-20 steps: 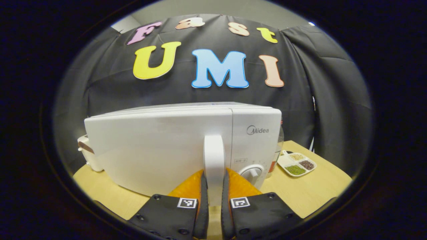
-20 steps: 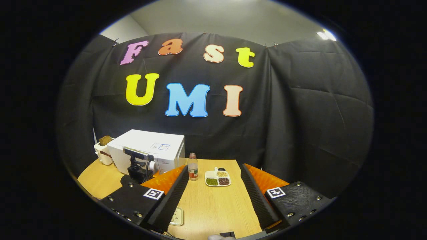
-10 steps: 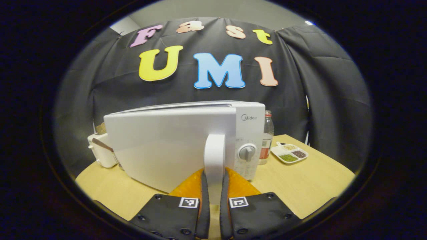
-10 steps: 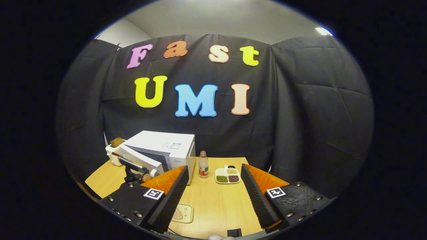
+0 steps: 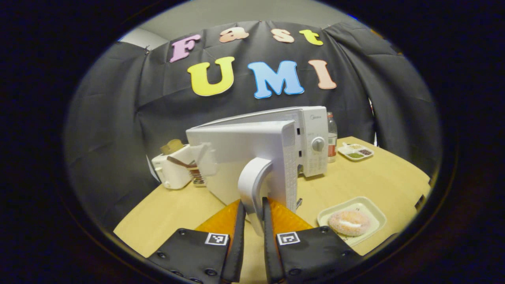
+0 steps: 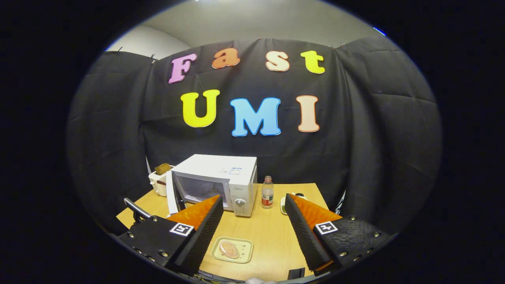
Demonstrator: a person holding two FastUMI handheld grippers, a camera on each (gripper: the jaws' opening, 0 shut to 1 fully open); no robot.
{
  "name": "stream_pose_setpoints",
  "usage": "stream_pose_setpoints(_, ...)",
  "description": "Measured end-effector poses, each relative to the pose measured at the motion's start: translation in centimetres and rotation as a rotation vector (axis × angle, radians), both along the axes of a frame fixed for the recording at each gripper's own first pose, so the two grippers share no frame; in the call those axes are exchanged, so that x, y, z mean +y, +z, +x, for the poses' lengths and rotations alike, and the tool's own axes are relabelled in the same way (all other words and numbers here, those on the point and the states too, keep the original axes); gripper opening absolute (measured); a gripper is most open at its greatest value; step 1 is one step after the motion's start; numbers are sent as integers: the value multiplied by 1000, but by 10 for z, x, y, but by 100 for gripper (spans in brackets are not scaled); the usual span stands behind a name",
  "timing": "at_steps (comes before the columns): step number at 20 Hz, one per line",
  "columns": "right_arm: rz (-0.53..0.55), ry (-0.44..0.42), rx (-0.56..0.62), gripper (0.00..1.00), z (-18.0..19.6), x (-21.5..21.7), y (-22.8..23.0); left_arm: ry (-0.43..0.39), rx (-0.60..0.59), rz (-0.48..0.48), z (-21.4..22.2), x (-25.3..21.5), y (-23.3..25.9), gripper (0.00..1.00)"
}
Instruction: Open the microwave oven with the left hand, put the food in, and close the microwave oven.
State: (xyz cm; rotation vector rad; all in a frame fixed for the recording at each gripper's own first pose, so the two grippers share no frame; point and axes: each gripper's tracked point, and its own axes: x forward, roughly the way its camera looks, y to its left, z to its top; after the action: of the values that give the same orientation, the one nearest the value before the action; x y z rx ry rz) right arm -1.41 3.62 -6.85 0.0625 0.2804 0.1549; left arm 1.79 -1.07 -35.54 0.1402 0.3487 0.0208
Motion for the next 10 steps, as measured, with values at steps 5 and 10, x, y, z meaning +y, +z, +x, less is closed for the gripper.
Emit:
stream_pose_setpoints(5, 12, 45, 7, 96, -4, 26, -6, 68, -4, 30, -25, 71, -1, 61)
stream_pose_setpoints(10, -5, 107, 8, 96, -3, 53, -8, 99, 20, 2, -36, 107, -5, 96)
